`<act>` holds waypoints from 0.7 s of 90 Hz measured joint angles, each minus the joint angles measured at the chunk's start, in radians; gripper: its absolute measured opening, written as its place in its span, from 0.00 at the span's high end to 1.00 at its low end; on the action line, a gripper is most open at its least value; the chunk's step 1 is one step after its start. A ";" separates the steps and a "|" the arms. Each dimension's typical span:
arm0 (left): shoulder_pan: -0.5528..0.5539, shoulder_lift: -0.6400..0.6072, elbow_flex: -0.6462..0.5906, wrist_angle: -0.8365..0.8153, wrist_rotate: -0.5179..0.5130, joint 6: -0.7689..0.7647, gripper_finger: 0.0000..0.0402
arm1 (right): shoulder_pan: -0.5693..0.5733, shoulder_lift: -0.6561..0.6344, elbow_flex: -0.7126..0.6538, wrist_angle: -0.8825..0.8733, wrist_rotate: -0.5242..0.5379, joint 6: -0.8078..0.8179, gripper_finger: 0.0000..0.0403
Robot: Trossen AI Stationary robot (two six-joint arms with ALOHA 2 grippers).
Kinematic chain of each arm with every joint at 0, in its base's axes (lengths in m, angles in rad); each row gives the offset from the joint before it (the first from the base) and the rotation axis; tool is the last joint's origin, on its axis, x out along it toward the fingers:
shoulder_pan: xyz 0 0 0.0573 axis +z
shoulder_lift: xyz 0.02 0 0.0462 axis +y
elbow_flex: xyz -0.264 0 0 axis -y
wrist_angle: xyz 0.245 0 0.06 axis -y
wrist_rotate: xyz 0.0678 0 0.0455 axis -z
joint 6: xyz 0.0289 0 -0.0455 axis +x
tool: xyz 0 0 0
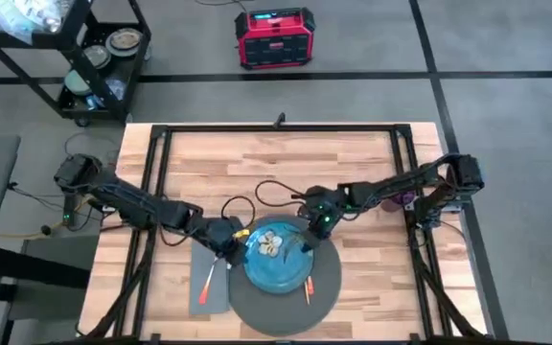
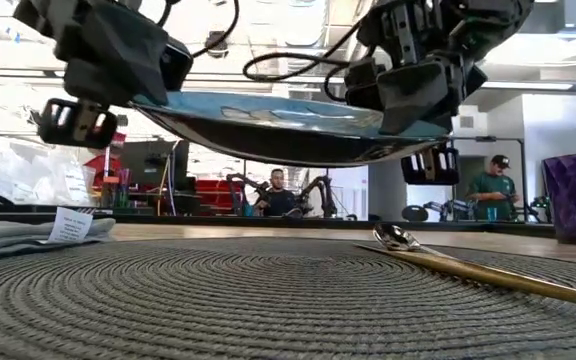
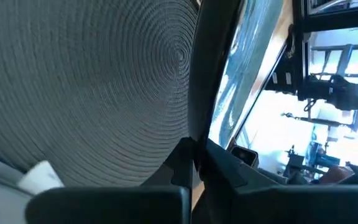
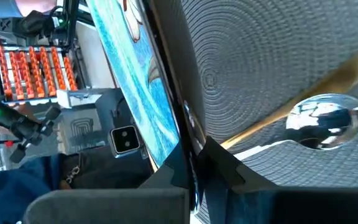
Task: Set table place
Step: Put the plate on the gray table mat
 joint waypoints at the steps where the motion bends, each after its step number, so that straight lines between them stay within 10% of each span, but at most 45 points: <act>1: -0.005 0.000 0.000 0.000 -0.003 -0.005 1.00 | 0.002 0.000 0.000 0.002 0.000 0.002 1.00; 63: -0.112 0.121 -0.003 -0.006 0.060 -0.095 1.00 | 0.073 0.166 0.000 0.215 0.015 0.095 1.00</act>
